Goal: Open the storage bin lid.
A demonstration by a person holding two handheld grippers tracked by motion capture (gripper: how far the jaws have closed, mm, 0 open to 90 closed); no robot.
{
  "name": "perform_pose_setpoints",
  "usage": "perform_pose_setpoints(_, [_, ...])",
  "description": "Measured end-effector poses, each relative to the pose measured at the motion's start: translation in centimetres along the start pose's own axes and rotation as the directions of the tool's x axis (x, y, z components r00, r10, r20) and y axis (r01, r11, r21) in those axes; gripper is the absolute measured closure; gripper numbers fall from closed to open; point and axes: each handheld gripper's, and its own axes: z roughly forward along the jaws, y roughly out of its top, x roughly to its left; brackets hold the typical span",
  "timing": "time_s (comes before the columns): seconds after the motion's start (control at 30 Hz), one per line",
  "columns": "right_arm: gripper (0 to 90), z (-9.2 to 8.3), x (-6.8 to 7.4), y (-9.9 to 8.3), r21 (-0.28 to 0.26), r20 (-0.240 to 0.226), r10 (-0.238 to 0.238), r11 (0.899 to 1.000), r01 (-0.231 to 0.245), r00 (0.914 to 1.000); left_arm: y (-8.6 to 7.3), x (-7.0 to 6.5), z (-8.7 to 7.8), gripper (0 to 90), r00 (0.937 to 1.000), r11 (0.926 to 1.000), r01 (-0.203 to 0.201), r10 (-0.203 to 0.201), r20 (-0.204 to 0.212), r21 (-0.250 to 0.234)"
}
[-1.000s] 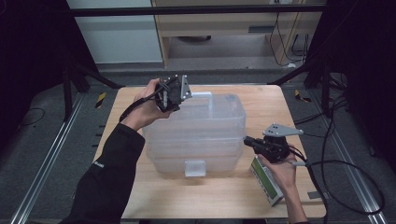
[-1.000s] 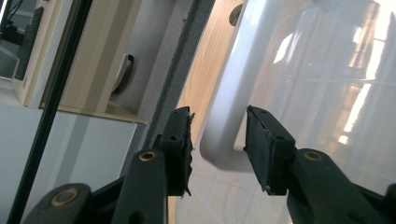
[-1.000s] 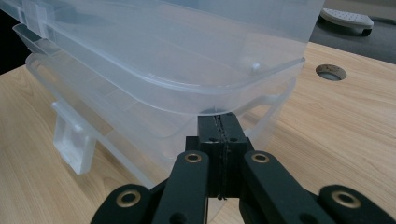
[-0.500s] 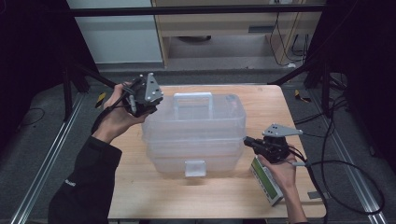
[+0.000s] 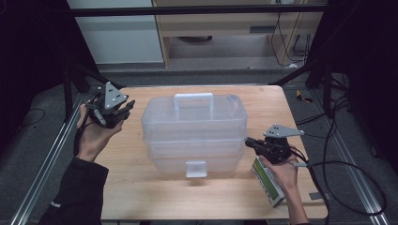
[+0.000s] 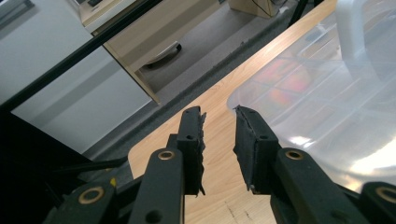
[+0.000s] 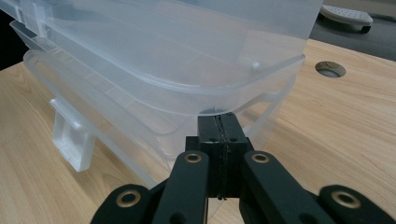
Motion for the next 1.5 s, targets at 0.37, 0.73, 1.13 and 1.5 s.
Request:
perform_pose_setpoints(0.37, [90.0,0.0,0.1,-0.1,0.005,0.0,-0.005,1.0,0.005,1.0,-6.0,-0.4,-0.6,79.6,0.9723,0.9714,0.233,-0.234,0.0,-0.044])
perform_pose_setpoints(0.73, [90.0,0.0,0.2,-0.1,0.003,0.006,-0.009,1.0,0.009,0.9999,-11.7,-2.5,0.1,85.9,0.9398,0.9402,0.34,-0.338,0.05,-0.026])
perform_pose_setpoints(1.13, [90.0,0.0,0.2,-0.2,0.007,0.011,-0.021,1.0,0.021,0.9997,-12.5,-5.2,1.3,89.2,0.94,0.9535,0.301,-0.3,0.163,0.018])
perform_pose_setpoints(1.5, [90.0,0.1,0.3,-0.3,0.01,0.012,-0.021,1.0,0.021,0.9997,-11.2,-6.9,1.7,89.3,0.9375,0.9637,0.267,-0.26,0.232,-0.001])
